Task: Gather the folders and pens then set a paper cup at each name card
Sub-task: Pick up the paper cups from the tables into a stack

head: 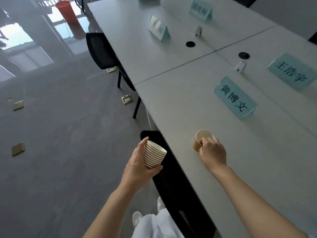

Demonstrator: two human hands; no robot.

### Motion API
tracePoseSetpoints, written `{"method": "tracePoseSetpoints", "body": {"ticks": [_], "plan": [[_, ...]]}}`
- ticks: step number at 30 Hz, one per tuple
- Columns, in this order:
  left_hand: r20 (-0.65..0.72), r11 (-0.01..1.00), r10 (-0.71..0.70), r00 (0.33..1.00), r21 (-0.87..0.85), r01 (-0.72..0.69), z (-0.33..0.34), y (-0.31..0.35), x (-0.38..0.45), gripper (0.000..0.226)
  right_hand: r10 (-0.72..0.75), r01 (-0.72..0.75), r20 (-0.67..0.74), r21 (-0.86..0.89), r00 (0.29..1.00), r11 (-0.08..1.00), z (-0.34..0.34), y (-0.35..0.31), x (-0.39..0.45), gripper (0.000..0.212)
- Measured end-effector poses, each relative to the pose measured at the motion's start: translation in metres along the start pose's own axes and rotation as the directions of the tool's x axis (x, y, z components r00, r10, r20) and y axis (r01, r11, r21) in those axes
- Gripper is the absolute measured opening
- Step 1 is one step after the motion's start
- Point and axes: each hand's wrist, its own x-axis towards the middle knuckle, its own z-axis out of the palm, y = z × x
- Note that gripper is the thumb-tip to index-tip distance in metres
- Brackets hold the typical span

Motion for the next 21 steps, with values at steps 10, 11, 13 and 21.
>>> {"method": "tracePoseSetpoints", "body": {"ticks": [10, 11, 13, 21], "plan": [[0.055, 0.999, 0.0, 0.998, 0.037, -0.003, -0.004, 0.006, 0.041, 0.1, -0.003, 0.008, -0.052, 0.081, 0.999, 0.997, -0.021, -0.017, -0.001, 0.016], [0.06, 0.999, 0.007, 0.998, 0.046, -0.009, -0.006, 0.007, 0.044, 0.1, -0.009, 0.022, -0.063, 0.202, 0.998, 0.979, -0.029, -0.025, 0.001, 0.013], [0.064, 0.999, 0.009, 0.998, 0.05, -0.013, -0.01, 0.004, 0.051, 0.1, -0.019, 0.014, 0.005, 0.475, 1.0, 0.88, -0.046, -0.049, 0.007, 0.016], [0.065, 1.0, -0.018, 0.998, 0.014, 0.017, -0.055, -0.03, 0.084, 0.099, -0.355, -0.047, 0.336, 0.78, 0.872, 0.624, -0.062, -0.157, 0.041, 0.023]]}}
